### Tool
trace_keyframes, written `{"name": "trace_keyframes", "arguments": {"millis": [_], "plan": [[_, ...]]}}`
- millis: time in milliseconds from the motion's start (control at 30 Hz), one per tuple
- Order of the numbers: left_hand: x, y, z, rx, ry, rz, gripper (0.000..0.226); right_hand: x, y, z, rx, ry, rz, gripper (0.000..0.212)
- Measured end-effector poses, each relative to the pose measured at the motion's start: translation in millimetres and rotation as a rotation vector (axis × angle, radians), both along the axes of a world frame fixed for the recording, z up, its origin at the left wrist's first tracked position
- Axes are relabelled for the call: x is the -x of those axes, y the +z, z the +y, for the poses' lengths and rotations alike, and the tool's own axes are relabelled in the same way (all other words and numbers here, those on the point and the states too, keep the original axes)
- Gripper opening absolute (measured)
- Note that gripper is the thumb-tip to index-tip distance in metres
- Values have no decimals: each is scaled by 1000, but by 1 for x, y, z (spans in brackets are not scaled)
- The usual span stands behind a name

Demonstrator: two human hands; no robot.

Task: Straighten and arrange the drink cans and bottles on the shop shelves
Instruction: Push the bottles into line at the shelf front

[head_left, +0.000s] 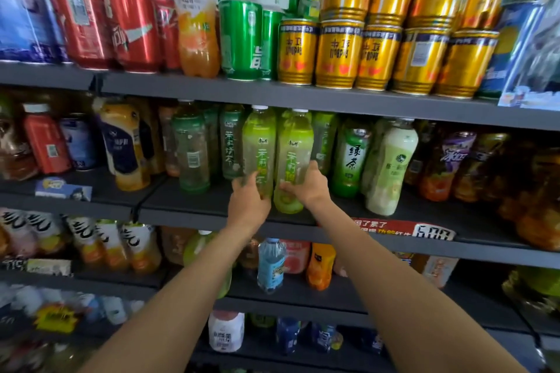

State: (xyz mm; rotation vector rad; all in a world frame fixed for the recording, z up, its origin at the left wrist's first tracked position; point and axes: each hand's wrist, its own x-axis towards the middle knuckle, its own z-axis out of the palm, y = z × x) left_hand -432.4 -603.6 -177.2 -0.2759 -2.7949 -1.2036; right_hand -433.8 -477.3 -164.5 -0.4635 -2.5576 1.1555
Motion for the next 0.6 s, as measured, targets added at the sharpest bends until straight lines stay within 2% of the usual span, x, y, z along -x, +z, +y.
{"name": "trace_keyframes", "arguments": {"millis": [133, 233, 367, 433, 533, 600], "plan": [[1, -3, 1, -4, -7, 3, 57, 8, -5, -5, 5, 3, 3, 69], [-3, -4, 3, 0, 11, 5, 57, 7, -8, -8, -29, -16, -22, 60], [-12, -3, 12, -18, 22, 146, 49, -3, -14, -11, -96, -69, 69, 57], [-18, 0, 21, -36, -15, 214, 46, -10, -13, -7, -98, -69, 158, 46], [-27, 4, 42, -83, -87, 277, 44, -25, -6, 7, -79, -3, 193, 23], [-34, 5, 58, -106, -135, 289, 44, -39, -2, 22, -87, -11, 219, 18]]}}
